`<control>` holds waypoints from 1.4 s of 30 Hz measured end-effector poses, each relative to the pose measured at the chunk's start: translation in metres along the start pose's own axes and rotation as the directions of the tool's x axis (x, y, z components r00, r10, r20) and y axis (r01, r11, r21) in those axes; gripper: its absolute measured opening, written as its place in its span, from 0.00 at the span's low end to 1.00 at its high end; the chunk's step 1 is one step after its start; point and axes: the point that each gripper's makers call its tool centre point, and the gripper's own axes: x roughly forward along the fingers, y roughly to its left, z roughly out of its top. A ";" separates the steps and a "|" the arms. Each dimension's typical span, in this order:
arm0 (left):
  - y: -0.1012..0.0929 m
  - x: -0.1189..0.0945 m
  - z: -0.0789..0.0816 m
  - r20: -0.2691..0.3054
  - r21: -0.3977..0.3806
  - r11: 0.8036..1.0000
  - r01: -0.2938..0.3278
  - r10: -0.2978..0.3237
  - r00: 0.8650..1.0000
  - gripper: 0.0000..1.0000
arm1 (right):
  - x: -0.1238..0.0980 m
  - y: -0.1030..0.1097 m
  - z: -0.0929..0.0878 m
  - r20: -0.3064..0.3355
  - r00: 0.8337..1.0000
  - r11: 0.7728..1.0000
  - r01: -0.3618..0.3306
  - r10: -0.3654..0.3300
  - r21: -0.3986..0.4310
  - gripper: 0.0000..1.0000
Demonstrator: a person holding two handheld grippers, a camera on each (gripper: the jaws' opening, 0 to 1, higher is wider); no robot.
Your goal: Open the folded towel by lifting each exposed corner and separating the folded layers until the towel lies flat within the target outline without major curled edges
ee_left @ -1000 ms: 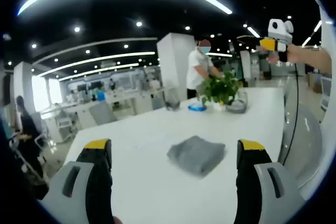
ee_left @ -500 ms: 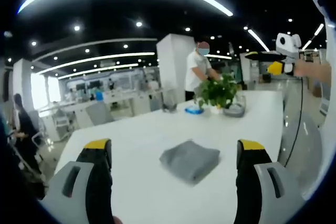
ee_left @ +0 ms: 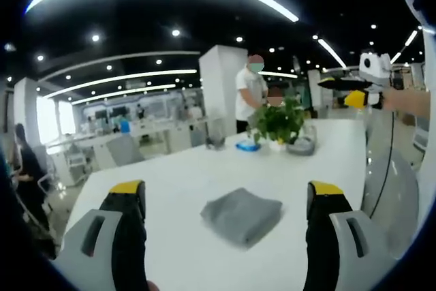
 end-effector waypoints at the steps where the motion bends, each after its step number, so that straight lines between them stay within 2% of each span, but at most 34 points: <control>1: 0.001 0.000 -0.001 -0.002 0.000 1.000 -0.001 0.001 1.000 0.98 | -0.001 -0.002 0.000 0.009 1.000 1.000 0.009 -0.010 0.005 0.78; 3: 0.003 -0.001 -0.001 -0.002 -0.003 1.000 -0.005 0.005 1.000 0.98 | -0.002 -0.009 -0.002 0.017 0.999 0.999 0.040 -0.040 0.027 0.78; 8: 0.011 -0.004 -0.002 -0.004 -0.009 1.000 -0.020 0.020 1.000 0.97 | 0.001 -0.005 -0.012 -0.018 0.999 1.000 0.030 -0.030 0.010 0.77; 13: 0.019 -0.007 0.000 -0.002 -0.005 0.999 -0.043 0.043 0.999 0.97 | 0.003 -0.013 -0.012 -0.011 0.999 0.999 0.048 -0.048 0.021 0.77; 17: 0.019 -0.007 -0.001 -0.003 -0.006 0.999 -0.044 0.044 0.999 0.97 | 0.001 -0.026 -0.031 -0.082 0.990 0.991 0.118 -0.113 0.061 0.76; 18: 0.018 -0.007 -0.001 -0.004 -0.006 0.999 -0.042 0.042 0.999 0.97 | 0.000 -0.026 -0.037 -0.113 0.988 0.991 0.117 -0.109 0.070 0.76; 23: 0.015 -0.007 -0.001 -0.007 -0.003 0.999 -0.034 0.033 0.999 0.97 | -0.007 -0.034 -0.043 -0.128 0.983 0.987 0.141 -0.130 0.078 0.75; 25: 0.015 -0.007 -0.001 -0.007 -0.003 0.999 -0.033 0.033 0.999 0.97 | -0.008 -0.034 -0.045 -0.139 0.982 0.987 0.140 -0.128 0.076 0.74; 29: 0.014 -0.005 0.001 -0.007 0.004 1.000 -0.026 0.026 1.000 0.97 | -0.018 -0.040 -0.060 -0.205 0.972 0.989 0.129 -0.112 0.068 0.73; 32: 0.014 -0.005 0.002 -0.008 0.009 1.000 -0.020 0.020 1.000 0.97 | -0.022 -0.046 -0.062 -0.212 0.972 0.991 0.119 -0.105 0.057 0.73; 33: 0.014 -0.004 0.004 -0.011 0.020 1.000 -0.015 0.015 1.000 0.97 | -0.027 -0.056 -0.066 -0.244 0.965 0.994 0.105 -0.098 0.016 0.73; 37: 0.016 -0.003 0.007 -0.004 0.025 1.000 -0.015 0.015 1.000 0.97 | -0.035 -0.076 -0.068 -0.272 0.959 0.996 0.076 -0.083 -0.038 0.69; 39: 0.017 -0.002 0.007 -0.001 0.022 1.000 -0.015 0.015 1.000 0.97 | -0.039 -0.091 -0.070 -0.276 0.952 0.991 0.113 -0.129 -0.074 0.68; 42: 0.017 0.001 0.004 -0.008 0.026 1.000 -0.013 0.014 1.000 0.97 | -0.041 -0.097 -0.075 -0.279 0.952 0.992 0.115 -0.124 -0.047 0.67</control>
